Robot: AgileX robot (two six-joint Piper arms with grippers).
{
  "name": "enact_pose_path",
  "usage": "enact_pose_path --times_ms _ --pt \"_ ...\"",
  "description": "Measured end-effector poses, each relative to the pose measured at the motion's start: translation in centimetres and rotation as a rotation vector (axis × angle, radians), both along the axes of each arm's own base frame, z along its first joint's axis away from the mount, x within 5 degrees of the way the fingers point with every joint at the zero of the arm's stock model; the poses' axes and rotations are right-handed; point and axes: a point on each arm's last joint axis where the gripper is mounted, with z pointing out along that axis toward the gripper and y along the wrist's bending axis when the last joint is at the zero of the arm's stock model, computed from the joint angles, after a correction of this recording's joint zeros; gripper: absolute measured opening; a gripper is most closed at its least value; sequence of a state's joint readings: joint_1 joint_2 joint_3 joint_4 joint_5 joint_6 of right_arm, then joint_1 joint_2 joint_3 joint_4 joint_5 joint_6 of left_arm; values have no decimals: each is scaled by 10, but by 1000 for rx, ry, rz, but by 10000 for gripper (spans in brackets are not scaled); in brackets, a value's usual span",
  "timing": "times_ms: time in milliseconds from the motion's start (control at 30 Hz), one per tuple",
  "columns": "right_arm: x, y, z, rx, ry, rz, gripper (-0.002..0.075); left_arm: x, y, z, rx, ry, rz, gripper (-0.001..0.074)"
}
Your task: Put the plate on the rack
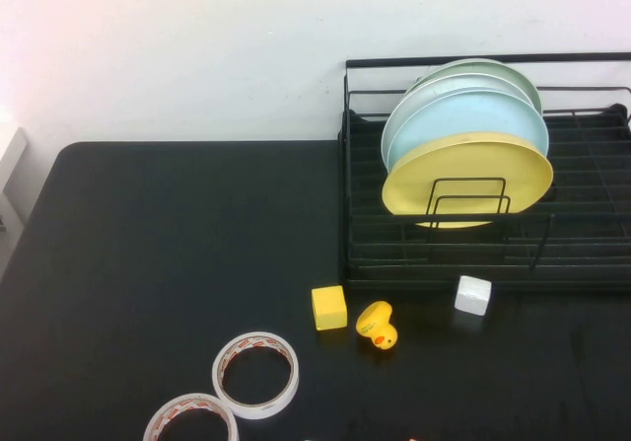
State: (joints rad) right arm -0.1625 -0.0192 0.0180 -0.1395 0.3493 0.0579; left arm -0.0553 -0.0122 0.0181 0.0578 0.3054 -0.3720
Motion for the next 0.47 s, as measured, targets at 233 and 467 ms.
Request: enact_pose_path --times_ms 233,467 --pt "0 0 0 0 0 0 -1 0 -2 0 3 2 -30 -3" --pt "0 0 0 0 0 0 -1 0 -2 0 3 2 -30 -2"
